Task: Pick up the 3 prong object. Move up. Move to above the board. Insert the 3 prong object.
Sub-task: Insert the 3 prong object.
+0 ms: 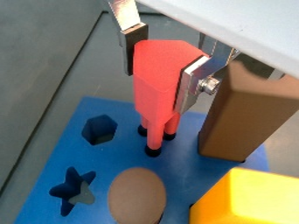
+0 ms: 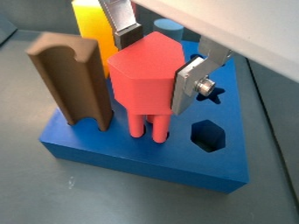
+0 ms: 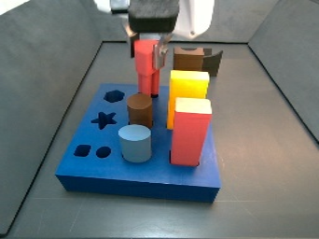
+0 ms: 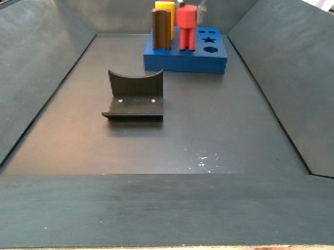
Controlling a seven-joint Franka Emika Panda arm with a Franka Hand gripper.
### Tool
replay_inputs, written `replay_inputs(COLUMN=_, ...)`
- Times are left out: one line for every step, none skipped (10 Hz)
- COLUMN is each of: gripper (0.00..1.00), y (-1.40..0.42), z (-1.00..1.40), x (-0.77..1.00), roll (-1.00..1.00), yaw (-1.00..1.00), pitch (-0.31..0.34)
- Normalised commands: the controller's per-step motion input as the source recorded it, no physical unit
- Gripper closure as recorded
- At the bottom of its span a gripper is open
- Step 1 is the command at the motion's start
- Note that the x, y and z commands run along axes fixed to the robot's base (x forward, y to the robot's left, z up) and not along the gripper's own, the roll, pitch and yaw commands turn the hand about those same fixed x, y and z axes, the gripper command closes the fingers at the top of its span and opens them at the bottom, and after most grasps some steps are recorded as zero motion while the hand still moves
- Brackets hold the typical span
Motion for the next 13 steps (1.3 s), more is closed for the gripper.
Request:
replay_inputs(gripper=1.0, y=0.0, z=-0.22, x=-0.02, roll=0.0, yaw=0.0, pitch=-0.027)
replay_inputs(gripper=1.0, y=0.0, z=-0.13, x=0.0, roll=0.0, yaw=0.0, pitch=-0.014)
replay_inputs(gripper=1.0, y=-0.07, z=-0.1, x=-0.01, roll=0.0, yaw=0.0, pitch=0.0)
replay_inputs(gripper=1.0, y=-0.13, z=-0.08, x=0.0, roll=0.0, yaw=0.0, pitch=0.0)
replay_inputs(gripper=1.0, y=-0.17, z=-0.09, x=0.0, roll=0.02, yaw=0.0, pitch=-0.003)
replay_inputs(gripper=1.0, y=-0.19, z=-0.07, x=-0.04, roll=0.03, yaw=0.0, pitch=-0.029)
replay_inputs(gripper=1.0, y=-0.14, z=-0.11, x=-0.03, roll=0.06, yaw=0.0, pitch=-0.016)
replay_inputs(gripper=1.0, y=-0.03, z=-0.24, x=0.0, roll=0.12, yaw=0.05, pitch=-0.001)
replay_inputs(gripper=1.0, y=0.0, z=-0.31, x=0.0, roll=0.14, yaw=0.11, pitch=0.0)
replay_inputs(gripper=1.0, y=0.03, z=-0.27, x=0.14, roll=0.08, yaw=0.14, pitch=0.0)
replay_inputs(gripper=1.0, y=0.1, z=-0.24, x=0.19, roll=0.08, yaw=0.17, pitch=0.0)
replay_inputs(gripper=1.0, y=0.15, z=-0.23, x=0.19, roll=0.09, yaw=0.16, pitch=0.0)
replay_inputs(gripper=1.0, y=0.17, z=-0.22, x=0.19, roll=0.09, yaw=0.11, pitch=0.004)
